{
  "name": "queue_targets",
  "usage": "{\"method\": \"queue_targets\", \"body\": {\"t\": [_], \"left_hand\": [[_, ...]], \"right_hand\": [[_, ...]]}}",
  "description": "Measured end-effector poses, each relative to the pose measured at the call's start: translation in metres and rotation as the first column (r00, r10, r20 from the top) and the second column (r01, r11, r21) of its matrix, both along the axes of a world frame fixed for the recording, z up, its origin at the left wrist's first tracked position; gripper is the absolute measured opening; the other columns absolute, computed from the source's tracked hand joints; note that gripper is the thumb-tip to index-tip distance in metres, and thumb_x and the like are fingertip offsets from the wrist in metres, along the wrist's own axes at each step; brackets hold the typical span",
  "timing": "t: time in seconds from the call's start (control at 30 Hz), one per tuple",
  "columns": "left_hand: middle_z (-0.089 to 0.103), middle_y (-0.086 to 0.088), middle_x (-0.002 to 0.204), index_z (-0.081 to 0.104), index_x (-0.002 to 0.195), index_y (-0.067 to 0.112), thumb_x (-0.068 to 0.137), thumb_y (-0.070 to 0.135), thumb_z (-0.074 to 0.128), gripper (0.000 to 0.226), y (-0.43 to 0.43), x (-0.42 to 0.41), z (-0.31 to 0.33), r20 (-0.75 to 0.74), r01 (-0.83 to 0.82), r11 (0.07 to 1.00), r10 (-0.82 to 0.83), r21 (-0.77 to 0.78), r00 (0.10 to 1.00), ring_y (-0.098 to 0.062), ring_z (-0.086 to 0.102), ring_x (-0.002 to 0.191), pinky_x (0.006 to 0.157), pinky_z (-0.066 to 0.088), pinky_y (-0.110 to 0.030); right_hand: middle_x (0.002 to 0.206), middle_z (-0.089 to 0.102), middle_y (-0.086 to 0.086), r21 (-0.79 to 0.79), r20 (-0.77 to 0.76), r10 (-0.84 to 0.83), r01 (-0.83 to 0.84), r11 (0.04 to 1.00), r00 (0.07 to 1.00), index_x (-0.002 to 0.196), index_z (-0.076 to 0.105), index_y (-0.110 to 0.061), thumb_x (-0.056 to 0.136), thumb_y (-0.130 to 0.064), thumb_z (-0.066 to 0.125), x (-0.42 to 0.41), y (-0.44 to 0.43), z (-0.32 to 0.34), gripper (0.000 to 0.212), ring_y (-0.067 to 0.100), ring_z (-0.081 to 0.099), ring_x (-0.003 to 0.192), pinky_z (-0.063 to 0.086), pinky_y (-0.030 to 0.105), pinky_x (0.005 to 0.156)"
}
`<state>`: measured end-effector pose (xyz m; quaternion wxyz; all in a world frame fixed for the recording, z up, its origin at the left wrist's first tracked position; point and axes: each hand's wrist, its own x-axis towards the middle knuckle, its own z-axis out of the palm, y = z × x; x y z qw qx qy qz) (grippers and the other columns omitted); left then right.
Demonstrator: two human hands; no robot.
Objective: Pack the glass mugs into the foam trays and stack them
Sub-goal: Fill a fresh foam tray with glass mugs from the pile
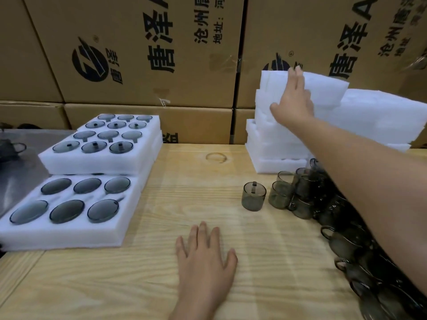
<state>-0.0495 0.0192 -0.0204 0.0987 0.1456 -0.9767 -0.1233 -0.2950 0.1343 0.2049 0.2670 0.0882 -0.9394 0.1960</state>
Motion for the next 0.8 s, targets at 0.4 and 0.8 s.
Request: {"method": "queue_targets", "body": {"t": [0.4, 0.8], "left_hand": [[0.02, 0.0, 0.158, 0.033, 0.145, 0.028, 0.081, 0.061, 0.02, 0.073, 0.002, 0.002, 0.002, -0.023, -0.024, 1.0, 0.024, 0.018, 0.999, -0.018, 0.008, 0.147, 0.115, 0.0, -0.049], [0.054, -0.004, 0.132, 0.054, 0.122, 0.016, 0.096, 0.033, 0.042, 0.033, -0.007, 0.006, 0.013, -0.239, 0.027, 0.95, 0.051, 0.311, 0.97, -0.023, 0.043, 0.13, 0.11, 0.018, -0.039]], "right_hand": [[0.133, 0.037, 0.013, -0.05, -0.114, -0.025, 0.019, 0.999, 0.993, 0.131, 0.039, -0.007, 0.091, -0.013, 0.052, 0.017, 0.0, 0.025, 0.042, 0.035, 0.043, 0.115, 0.037, 0.036, 0.081], [0.089, 0.046, 0.001, -0.319, -0.498, 0.261, -0.455, 0.831, 0.827, 0.086, 0.056, 0.002, 0.089, -0.029, 0.052, 0.26, 0.047, -0.126, 0.031, 0.016, 0.045, 0.082, 0.035, 0.02, 0.076]]}}
